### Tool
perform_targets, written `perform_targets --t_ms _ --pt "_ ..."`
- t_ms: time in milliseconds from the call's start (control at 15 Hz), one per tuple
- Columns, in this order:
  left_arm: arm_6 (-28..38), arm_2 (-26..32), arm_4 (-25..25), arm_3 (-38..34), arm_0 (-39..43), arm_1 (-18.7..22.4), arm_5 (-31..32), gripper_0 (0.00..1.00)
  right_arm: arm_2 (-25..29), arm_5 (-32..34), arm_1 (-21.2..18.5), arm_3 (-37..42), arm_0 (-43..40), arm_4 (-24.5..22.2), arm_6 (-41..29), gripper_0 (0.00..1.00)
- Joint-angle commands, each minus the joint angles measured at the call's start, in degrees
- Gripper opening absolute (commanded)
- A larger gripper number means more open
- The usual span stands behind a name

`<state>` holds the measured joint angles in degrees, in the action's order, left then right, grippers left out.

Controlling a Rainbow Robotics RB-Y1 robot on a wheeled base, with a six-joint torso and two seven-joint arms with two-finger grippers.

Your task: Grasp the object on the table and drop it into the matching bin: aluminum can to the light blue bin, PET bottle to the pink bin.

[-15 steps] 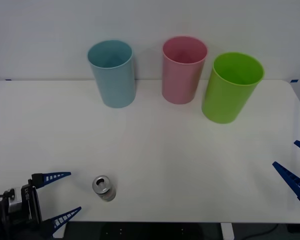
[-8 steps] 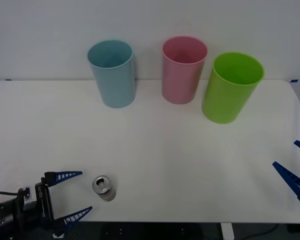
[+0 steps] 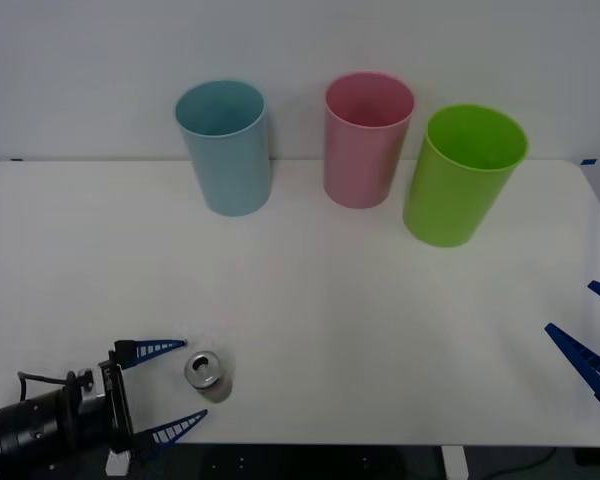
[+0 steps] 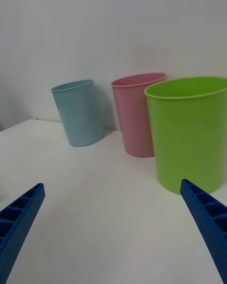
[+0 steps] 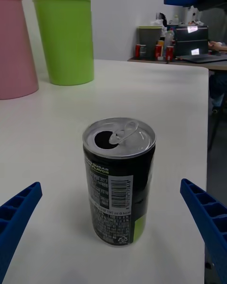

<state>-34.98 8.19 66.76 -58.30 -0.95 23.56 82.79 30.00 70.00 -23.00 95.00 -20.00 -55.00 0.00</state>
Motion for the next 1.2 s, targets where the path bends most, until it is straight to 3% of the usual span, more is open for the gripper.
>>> perform_targets --t_ms 67,400,1067,1133,1200 --pt "0.0 1.2 2.8 0.1 -0.7 -2.3 0.0 1.00 0.0 0.0 0.0 0.0 0.0 0.0 0.0 1.00" --pt "-0.2 4.6 8.7 0.1 -2.3 -7.2 -0.1 1.00 0.0 0.0 0.0 0.0 0.0 0.0 0.0 1.00" --pt "-0.1 5.1 9.1 0.1 -2.8 -7.7 -0.3 1.00 0.0 0.0 0.0 0.0 0.0 0.0 0.0 1.00" --pt "-0.1 5.2 9.1 0.1 -2.8 -7.7 -0.3 0.44 0.0 0.0 0.0 0.0 0.0 0.0 0.0 1.00" --pt "0.0 5.3 9.0 0.0 -2.8 -7.7 -0.3 0.01 0.0 0.0 0.0 0.0 0.0 0.0 0.0 1.00"
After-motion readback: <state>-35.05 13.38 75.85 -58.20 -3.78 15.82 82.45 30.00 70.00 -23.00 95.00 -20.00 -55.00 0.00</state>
